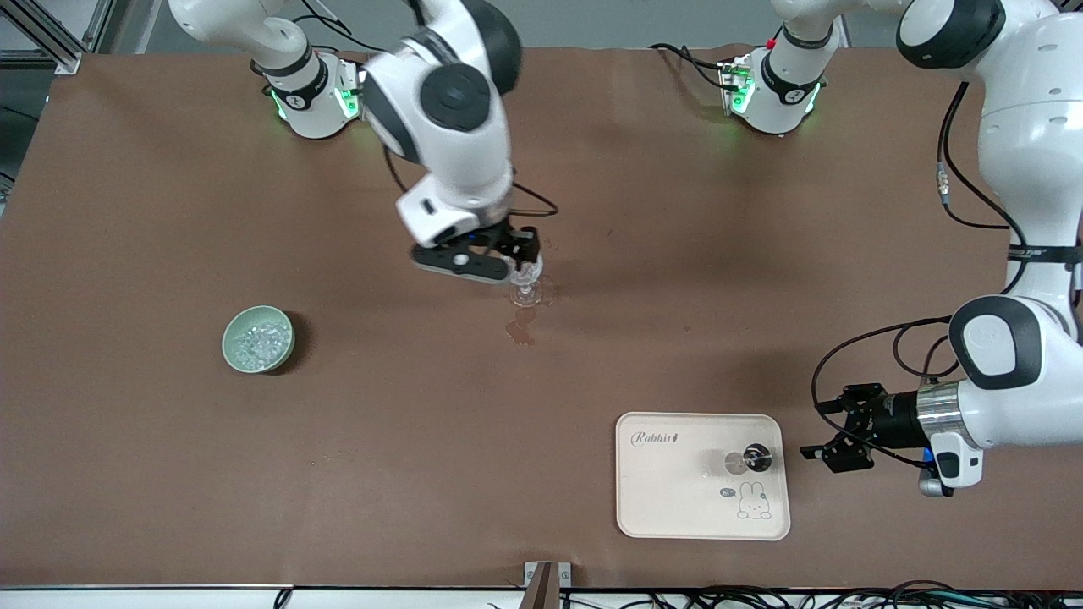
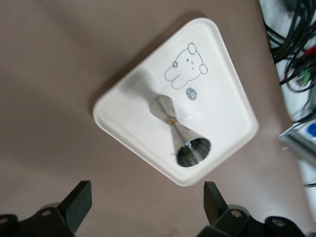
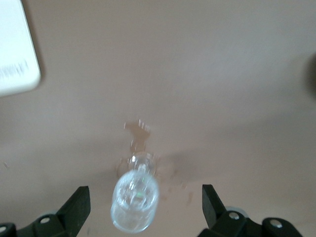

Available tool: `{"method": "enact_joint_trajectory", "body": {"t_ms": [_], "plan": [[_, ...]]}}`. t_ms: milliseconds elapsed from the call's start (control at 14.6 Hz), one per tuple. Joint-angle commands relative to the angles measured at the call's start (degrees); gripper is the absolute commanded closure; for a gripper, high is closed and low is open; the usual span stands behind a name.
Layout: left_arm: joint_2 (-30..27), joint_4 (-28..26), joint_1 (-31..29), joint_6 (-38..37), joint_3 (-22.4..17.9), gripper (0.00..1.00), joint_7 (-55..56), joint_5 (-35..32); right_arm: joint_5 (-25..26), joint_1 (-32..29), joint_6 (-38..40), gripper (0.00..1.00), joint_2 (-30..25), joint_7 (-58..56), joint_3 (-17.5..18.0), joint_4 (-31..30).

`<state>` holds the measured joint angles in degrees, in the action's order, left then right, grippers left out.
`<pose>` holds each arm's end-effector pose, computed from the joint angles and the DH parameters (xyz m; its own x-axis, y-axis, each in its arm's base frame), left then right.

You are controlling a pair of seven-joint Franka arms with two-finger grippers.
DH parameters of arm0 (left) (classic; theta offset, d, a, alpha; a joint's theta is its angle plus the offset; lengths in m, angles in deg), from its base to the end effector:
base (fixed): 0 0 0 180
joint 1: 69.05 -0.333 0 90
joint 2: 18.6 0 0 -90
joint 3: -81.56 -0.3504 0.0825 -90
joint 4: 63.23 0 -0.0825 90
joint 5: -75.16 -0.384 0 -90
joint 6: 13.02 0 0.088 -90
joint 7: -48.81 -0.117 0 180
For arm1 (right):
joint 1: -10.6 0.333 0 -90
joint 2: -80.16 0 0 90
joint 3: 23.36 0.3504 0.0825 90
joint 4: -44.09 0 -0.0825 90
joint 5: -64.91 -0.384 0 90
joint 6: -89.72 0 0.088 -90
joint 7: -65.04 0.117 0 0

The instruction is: Pour wine and add ice with both arms

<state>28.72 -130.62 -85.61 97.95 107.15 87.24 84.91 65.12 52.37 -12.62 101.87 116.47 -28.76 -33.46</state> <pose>0.7775 -0.0287 0.3466 0.7572 0.5716 -0.3160 0.6528 -0.6774 0.3391 0.5507 0.4197 0.5365 0.9656 -0.2519 0.0645 -0.2512 -0.9678 -0.0192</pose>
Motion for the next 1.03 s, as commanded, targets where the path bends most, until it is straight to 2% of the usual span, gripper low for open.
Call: {"method": "enact_joint_trajectory", "body": {"t_ms": [0, 137, 275, 550, 824, 893, 962], "plan": [[-7.0, -1.7, -0.1, -6.1, 1.6, 0.0, -5.5, -12.5, 0.8, -3.9, 0.7, 0.0, -5.6, -4.8, -2.5, -0.7], [-12.2, -2.1, -0.1, -11.4, 3.8, 0.0, -5.9, -18.8, 0.8, -5.6, 3.5, 0.0, -8.2, -9.1, -6.2, -0.5], [-17.4, -2.1, 0.5, -15.6, 5.2, 0.0, -5.9, -22.0, 0.8, -6.2, 7.1, 0.0, -10.4, -13.8, -10.7, -0.4], [-25.9, -2.5, 0.0, -22.7, 6.2, 0.0, -8.6, -23.1, 0.4, -7.9, 13.4, 0.0, -14.0, -29.0, -20.1, -0.5], [-32.1, -3.3, -0.6, -27.5, 5.6, 0.0, -14.2, -20.6, -0.3, -17.1, 15.8, 0.0, -15.3, -41.3, -19.6, -0.5], [-35.5, -6.3, 0.3, -27.9, 2.8, 0.0, -17.0, -18.5, -0.3, -19.4, 16.6, 0.0, -15.9, -44.1, -19.4, -0.5], [-38.9, -10.2, 2.8, -27.7, -1.8, 0.0, -18.6, -16.3, -0.4, -22.4, 18.1, 0.0, -16.3, -48.1, -18.8, -0.5]]}}
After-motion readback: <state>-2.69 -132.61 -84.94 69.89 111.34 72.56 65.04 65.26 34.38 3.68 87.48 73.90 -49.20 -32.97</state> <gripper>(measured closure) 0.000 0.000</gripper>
